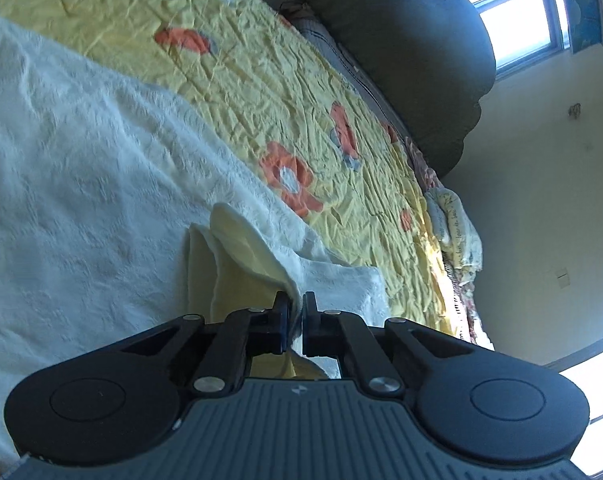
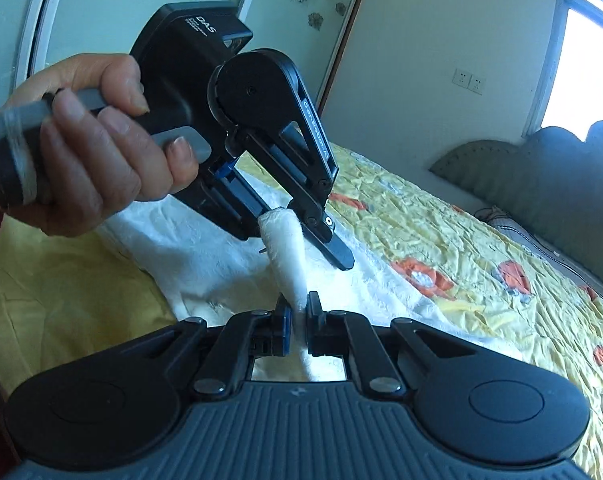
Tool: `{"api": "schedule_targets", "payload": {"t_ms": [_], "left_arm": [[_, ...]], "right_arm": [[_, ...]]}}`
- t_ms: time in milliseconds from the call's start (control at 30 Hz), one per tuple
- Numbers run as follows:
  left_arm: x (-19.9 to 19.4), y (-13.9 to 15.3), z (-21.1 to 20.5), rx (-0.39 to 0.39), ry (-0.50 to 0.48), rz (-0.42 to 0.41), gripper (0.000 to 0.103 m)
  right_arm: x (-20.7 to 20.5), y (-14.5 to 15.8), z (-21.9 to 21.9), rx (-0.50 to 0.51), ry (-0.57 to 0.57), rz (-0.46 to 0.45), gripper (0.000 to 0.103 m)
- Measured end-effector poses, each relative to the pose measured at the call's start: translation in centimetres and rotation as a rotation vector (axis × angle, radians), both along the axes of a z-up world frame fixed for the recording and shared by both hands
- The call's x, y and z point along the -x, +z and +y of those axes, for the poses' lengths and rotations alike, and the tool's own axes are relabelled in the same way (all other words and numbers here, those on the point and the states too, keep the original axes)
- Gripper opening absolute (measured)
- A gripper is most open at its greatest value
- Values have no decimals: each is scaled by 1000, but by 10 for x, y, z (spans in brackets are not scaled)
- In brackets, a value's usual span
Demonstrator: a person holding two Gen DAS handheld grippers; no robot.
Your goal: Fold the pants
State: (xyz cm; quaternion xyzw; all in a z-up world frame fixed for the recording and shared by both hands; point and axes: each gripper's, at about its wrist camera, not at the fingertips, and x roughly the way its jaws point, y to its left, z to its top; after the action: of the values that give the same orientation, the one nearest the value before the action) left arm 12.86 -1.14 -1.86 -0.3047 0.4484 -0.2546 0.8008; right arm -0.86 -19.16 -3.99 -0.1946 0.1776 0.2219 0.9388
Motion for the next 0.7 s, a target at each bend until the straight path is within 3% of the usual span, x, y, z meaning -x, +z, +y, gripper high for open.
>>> {"api": "schedule_targets", "payload": {"t_ms": [100, 133, 200, 267, 333, 400, 433, 467, 533, 600, 700], "left_arm": [[8, 3, -2, -125, 21, -72, 4], [9, 1, -5, -177, 19, -74, 4], [8, -6, -6, -204, 19, -56, 4], [7, -10, 1, -183, 38, -35, 4], [6, -9, 10, -156, 58, -32, 21], [3, -7, 20, -146, 96, -27, 22], [0, -7, 24, -127, 95, -23, 28], [-5, -8, 27, -104, 87, -4, 34], [-14, -13, 30, -51, 51, 48, 59], [-20, -19, 30, -4, 28, 81, 60], [-27, -24, 24, 7, -2, 96, 61]], "right_arm": [[-4, -11, 6, 28, 5, 45, 8], [-9, -17, 8, 47, -4, 80, 8], [-8, -25, 10, 54, -24, 79, 10], [-5, -24, 12, 57, -29, 79, 11], [-2, -19, 11, 78, -12, 86, 12], [5, -10, 8, 80, 39, 108, 13], [7, -6, 3, 60, 78, 123, 16], [8, 0, -3, 18, 117, 137, 24], [7, 12, -14, -95, 163, 149, 37], [4, 20, -20, -201, 160, 134, 60], [-13, 24, -24, -283, 81, 129, 60]]}}
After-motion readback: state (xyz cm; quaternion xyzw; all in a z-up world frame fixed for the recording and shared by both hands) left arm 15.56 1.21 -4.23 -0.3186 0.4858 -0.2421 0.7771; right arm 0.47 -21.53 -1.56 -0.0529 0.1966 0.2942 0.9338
